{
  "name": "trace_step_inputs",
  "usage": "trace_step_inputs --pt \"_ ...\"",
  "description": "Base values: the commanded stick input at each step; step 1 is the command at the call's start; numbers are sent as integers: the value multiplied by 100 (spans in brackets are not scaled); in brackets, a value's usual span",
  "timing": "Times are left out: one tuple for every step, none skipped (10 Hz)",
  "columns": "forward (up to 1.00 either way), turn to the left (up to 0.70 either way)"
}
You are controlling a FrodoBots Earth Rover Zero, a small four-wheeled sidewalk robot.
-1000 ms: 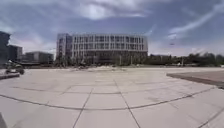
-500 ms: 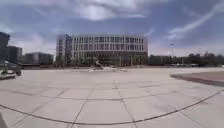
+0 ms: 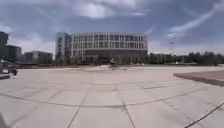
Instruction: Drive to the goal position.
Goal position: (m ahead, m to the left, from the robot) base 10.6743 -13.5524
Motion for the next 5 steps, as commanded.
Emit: trace_step_inputs --pt "70 -13" --pt "70 -14" --pt "70 -14" --pt "70 -14" --pt "70 -11"
